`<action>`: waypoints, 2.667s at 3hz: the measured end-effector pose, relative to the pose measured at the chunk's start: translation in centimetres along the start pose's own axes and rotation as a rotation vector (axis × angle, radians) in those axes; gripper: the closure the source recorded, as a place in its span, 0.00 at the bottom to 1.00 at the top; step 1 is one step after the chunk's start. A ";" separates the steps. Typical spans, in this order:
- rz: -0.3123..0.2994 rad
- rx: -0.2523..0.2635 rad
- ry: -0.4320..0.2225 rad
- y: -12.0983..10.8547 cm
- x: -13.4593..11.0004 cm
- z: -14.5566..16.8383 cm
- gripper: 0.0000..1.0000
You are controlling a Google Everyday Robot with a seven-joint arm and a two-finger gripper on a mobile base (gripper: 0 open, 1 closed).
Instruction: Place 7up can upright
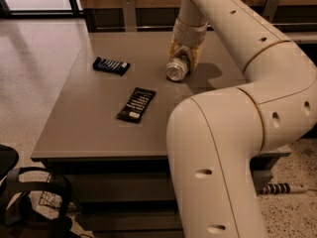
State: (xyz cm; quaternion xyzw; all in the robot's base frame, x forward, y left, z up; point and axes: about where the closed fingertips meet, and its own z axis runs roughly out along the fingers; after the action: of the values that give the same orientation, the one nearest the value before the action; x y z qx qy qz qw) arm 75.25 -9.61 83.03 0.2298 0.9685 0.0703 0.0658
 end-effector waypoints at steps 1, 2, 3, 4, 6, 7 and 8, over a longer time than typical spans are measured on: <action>-0.002 -0.003 -0.009 0.1 -0.2 0.0 1.00; -0.012 -0.008 -0.057 0.3 -0.6 -1.4 1.00; -0.015 -0.018 -0.136 -0.2 -0.9 -4.4 1.00; -0.008 -0.033 -0.225 -1.3 -0.9 -7.6 1.00; 0.008 -0.082 -0.397 -4.2 1.6 -12.6 1.00; -0.044 -0.138 -0.496 -5.2 2.4 -14.7 1.00; -0.150 -0.199 -0.610 -5.0 2.1 -18.0 1.00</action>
Offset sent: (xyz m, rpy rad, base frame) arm -0.0082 -0.0055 0.0361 -0.0463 -0.1036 0.0022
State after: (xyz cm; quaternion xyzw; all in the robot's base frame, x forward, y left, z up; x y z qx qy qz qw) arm 68.32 -14.99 99.65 0.1607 0.9068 0.0875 0.3797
